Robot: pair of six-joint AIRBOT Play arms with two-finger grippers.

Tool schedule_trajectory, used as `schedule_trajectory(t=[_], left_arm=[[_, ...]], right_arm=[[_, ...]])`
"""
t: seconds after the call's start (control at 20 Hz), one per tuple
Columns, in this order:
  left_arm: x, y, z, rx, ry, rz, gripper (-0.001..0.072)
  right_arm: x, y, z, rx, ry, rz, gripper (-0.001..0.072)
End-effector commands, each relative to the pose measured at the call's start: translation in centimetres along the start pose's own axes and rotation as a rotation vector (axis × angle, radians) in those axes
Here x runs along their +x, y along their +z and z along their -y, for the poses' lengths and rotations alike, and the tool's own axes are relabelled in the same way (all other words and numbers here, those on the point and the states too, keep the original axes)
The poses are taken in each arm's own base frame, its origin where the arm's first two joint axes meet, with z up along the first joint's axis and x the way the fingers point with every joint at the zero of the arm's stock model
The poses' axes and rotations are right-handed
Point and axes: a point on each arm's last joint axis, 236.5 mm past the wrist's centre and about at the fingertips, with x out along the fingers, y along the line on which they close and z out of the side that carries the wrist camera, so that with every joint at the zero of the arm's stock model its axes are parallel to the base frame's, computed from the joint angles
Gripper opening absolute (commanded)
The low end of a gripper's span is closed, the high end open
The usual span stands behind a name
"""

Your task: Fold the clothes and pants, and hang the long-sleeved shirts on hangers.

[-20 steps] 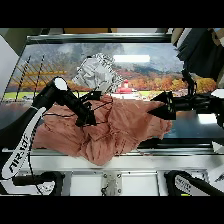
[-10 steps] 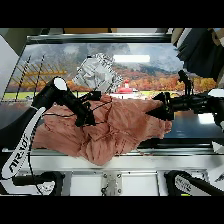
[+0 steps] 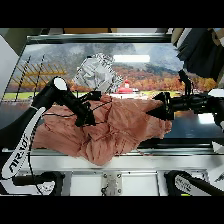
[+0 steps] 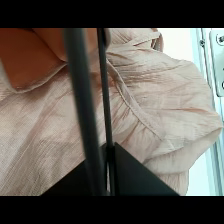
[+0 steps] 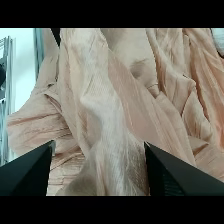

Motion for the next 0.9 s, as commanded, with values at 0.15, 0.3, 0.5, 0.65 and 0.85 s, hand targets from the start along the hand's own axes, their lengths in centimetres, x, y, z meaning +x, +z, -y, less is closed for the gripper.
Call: schedule_trajectory(t=[0.15, 0.3, 0.5, 0.65, 0.85], left_arm=[[0.00, 0.06, 0.01, 0.001, 0.000, 0.001, 0.0010], [-0.01, 0.05, -0.03, 0.001, 0.001, 0.001, 0.0010], [-0.01, 0.04, -0.10, 0.001, 0.004, 0.001, 0.0010], [-0.01, -0.28, -0.15, 0.000, 0.006, -0.013, 0.0010], [-0.01, -0.32, -0.16, 0.000, 0.006, -0.014, 0.0010]], right_arm=[[0.05, -0.14, -0.09, 0.002, 0.006, -0.004, 0.0014], [0.05, -0.12, 0.00, 0.001, 0.002, -0.004, 0.0007], [0.05, -0.11, 0.00, 0.002, 0.002, -0.003, 0.0007], [0.05, -0.13, 0.00, -0.024, 0.002, -0.004, 0.0006], [0.05, -0.13, 0.02, -0.208, 0.002, -0.004, 0.0005]])
